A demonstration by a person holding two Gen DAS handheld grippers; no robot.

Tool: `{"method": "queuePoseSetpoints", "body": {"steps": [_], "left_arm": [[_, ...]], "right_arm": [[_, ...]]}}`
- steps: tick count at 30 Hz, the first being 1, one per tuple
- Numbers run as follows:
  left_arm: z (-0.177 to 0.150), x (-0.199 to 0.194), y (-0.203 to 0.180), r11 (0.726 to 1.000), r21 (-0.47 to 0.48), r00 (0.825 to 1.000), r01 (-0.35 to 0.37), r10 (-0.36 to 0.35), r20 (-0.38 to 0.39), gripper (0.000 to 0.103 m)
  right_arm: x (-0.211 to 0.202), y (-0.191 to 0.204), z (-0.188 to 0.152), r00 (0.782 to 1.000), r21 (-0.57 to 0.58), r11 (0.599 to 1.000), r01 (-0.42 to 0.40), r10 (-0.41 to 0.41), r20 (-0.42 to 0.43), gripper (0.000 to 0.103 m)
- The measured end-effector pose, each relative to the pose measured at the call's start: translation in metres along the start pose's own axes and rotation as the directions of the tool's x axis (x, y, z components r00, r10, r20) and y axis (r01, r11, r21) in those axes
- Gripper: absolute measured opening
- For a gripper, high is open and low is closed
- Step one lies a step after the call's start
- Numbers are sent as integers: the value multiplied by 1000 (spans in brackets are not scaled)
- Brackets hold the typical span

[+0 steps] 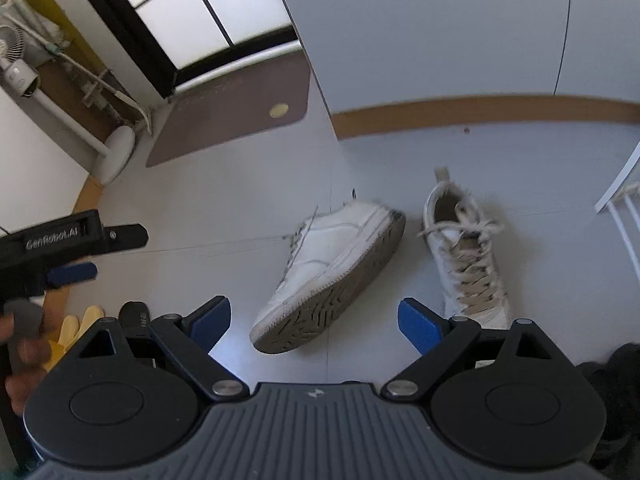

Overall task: Organize scattered shoes
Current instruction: 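Lower the right tool onto the plain white sneaker's heel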

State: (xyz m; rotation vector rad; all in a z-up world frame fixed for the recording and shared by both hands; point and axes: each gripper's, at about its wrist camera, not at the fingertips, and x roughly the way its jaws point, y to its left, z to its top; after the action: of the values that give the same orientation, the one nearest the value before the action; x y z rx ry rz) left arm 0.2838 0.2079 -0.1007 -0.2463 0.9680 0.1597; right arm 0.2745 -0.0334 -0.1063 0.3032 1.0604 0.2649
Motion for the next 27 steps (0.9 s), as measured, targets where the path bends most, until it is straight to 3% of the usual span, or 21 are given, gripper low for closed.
{"method": "queuePoseSetpoints", "body": {"steps": [5, 9, 16, 23, 27], "left_arm": [[-27, 31, 6, 999, -24, 999, 29, -29, -15, 99], [-49, 45, 2, 996, 93, 1000, -1, 2, -5, 99], [-87, 63, 12, 993, 118, 1000, 19, -17, -24, 99], [-111, 71, 40, 1000, 26, 1000, 7, -7, 25, 100], [-124, 66, 58, 1000, -6, 1000, 10, -10, -6, 100]], "right_arm": [[35, -1, -8, 1000, -18, 1000, -23, 23, 18, 94], [65, -2, -16, 1000, -28, 999, -17, 18, 17, 94], [112, -18, -32, 1000, -12, 1000, -20, 20, -25, 94], [158, -13, -44, 998, -66, 997, 29, -32, -45, 94], [173, -5, -56, 997, -44, 999, 31, -34, -65, 94]]}}
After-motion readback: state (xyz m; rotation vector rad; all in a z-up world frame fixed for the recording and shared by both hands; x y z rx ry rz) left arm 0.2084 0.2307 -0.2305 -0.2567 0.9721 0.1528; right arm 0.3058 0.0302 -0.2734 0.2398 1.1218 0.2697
